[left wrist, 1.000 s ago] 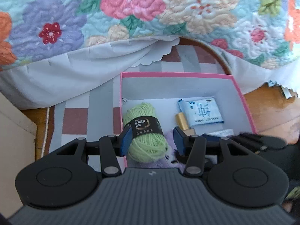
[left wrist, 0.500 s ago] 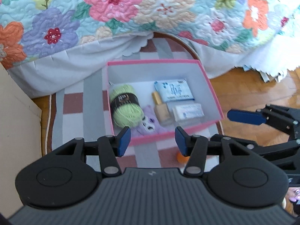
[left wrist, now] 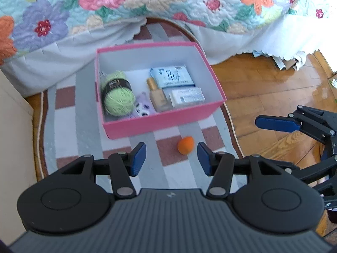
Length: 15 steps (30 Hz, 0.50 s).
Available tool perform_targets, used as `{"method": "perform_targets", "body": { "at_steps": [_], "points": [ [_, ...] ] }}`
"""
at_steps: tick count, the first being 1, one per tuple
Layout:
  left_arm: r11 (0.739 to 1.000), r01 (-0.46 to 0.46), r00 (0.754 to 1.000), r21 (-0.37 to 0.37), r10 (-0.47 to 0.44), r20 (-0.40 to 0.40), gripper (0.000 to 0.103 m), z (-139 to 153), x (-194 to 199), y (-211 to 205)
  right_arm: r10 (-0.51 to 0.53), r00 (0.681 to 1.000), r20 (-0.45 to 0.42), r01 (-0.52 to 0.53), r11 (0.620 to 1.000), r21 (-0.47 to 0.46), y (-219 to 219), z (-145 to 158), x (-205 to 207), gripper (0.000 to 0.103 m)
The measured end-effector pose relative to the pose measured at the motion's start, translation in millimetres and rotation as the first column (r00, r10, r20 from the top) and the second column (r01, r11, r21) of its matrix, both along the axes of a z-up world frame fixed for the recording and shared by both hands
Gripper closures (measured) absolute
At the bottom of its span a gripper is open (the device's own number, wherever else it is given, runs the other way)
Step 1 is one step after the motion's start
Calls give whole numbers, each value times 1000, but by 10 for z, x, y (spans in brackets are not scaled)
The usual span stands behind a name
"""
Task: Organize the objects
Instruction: 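Open the left tool and withdraw it toward the orange sponge, then close the left tool on the orange makeup sponge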
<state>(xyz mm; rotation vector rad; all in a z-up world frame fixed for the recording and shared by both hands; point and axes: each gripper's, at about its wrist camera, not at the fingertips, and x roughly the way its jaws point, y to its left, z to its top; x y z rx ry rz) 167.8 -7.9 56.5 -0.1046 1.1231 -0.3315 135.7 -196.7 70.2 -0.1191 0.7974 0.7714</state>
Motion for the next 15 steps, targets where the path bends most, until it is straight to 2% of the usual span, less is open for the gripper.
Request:
{"method": "perform_targets", "body": {
  "at_steps": [10,15],
  "points": [
    [999,3,1000,-52,-5,-24,50,-439,-84,-131,12,1000,22,-12,1000,2,-219,-552,-93,36],
    [999,-9,999,-50,11,45,50,-658,-52,-140,26,999,48,-24,999,-35,-223,-911,-40,35]
  ]
}}
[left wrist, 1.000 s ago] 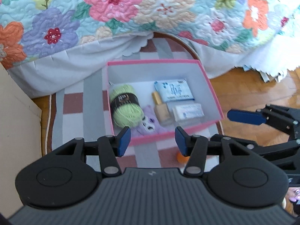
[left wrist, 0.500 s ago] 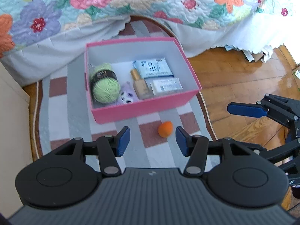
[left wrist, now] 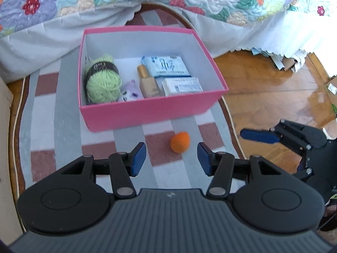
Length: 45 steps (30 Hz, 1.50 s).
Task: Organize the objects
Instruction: 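Close the left tool on the orange makeup sponge, then lift the orange sponge with the left tool and release it in the pink box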
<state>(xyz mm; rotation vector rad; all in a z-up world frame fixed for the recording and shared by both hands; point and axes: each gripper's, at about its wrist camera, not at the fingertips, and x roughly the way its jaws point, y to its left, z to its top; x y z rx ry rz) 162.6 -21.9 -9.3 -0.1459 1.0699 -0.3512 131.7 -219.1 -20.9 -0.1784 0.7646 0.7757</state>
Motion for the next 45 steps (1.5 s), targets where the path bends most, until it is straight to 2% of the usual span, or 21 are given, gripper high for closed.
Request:
{"method": "perform_targets", "body": {
  "at_steps": [2,5,8,10,13,19,23,25,29,33,36,37,38,45],
  "points": [
    [999,-13,1000,32,12,22,50,-91,42,10,5,1000,5,-5,999,-34,41,-159,35,35],
    [999,-33,999,40,32,22,50,-214,94,66,14,1000,8,-14,996,-88,119,-371,76,35],
    [999,-43,999,17,43,8,50,-356,115,91,20,1000,23,-17,993,-114,188,-551,130,34],
    [999,-49,999,-15,49,8,50,-433,111,89,14,999,51,-7,992,-128,223,-648,152,28],
    [997,-48,999,-57,48,-4,50,-565,136,29,17,997,72,-6,988,-153,260,-797,208,25],
    [995,-20,999,-97,17,-31,50,-875,249,-190,-58,998,-18,55,990,-129,262,-1047,367,24],
    [996,-7,998,-83,2,-63,50,-1076,351,-311,-32,999,20,35,985,-170,329,-1139,394,24],
    [996,-4,997,-86,-3,-81,50,-1150,394,-344,-37,999,31,42,986,-162,340,-1175,418,24],
    [992,-5,996,-123,-5,-86,50,-1233,424,-376,-42,999,-24,39,994,-103,304,-1238,419,24],
    [990,-25,996,-140,13,-88,52,-1352,451,-424,-46,999,-2,45,994,-99,282,-1282,387,28],
    [986,-37,994,-161,20,-105,57,-1452,468,-426,-73,997,-35,69,994,-84,221,-1326,422,39],
    [984,-36,993,-177,16,-113,64,-1477,472,-419,-73,997,-41,69,995,-77,208,-1341,439,45],
    [979,-35,993,-200,11,-119,66,-1503,470,-417,-64,997,-35,61,996,-60,195,-1338,433,48],
    [969,-61,993,-240,36,-108,68,-1529,394,-328,-37,999,-32,35,998,-47,195,-1306,343,50]
  ]
}}
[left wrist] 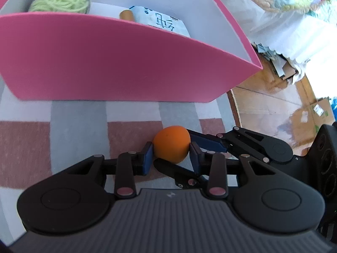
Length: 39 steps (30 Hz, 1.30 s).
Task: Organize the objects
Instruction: 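Lift the orange sponge with the left tool and release it in the pink box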
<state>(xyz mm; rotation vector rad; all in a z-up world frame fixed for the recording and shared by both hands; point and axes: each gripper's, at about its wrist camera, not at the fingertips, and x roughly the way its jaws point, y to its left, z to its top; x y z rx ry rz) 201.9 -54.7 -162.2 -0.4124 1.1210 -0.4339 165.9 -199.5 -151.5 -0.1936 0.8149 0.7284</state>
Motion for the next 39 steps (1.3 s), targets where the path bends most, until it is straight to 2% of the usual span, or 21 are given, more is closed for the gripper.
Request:
{"method": "perform_targets", "body": {
  "at_steps": [8,13,18,28,34,39],
  "points": [
    [1000,-6,1000,-8,6,24,68,213,-113,117,23,1000,12,-24,999,43,0,190,-137,50],
    [999,25,999,46,-27,38,68,379,-177,98,27,1000,4,-28,997,67,-5,280,-183,50],
    [988,58,995,141,-69,76,68,529,-242,104,13,1000,3,-13,996,89,210,362,-123,50],
    [992,58,990,108,-71,123,68,794,-473,163,-7,996,86,1,997,79,271,644,-338,50],
    [991,77,985,114,-93,146,68,920,-635,209,-13,995,99,5,997,76,318,795,-483,50],
    [989,86,987,123,-101,127,68,1086,-666,308,-3,995,98,-4,998,69,406,942,-553,50]
  ]
}}
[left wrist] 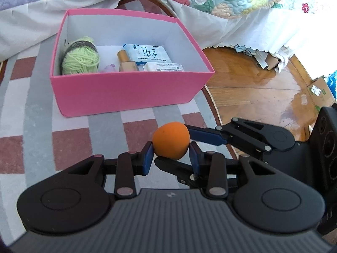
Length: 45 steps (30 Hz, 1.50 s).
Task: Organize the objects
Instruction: 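Lift the orange sponge with the left tool and release it in the pink box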
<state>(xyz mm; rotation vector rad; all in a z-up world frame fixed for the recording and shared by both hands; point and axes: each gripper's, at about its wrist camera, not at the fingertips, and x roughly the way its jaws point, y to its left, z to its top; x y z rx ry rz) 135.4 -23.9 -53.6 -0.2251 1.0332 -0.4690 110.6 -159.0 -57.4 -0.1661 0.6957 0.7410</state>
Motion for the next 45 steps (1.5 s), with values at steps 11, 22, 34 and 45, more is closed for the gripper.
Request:
{"method": "perform_targets", "body": {
  "at_steps": [11,22,34,45],
  "points": [
    [995,-95,994,43,98,-56,68,369,637,207,8,1000,10,-8,1000,-25,349,333,524,50],
    [985,-157,979,67,164,-123,66,132,1775,275,-95,984,-153,99,995,17,631,81,1686,50],
    [973,-179,975,146,196,-107,62,-328,2085,253,-103,958,-267,108,994,6,759,-355,2188,48],
    [966,-190,982,175,188,28,27,15,1885,198,-136,951,-277,153,987,41,555,-323,2118,40]
  ]
}}
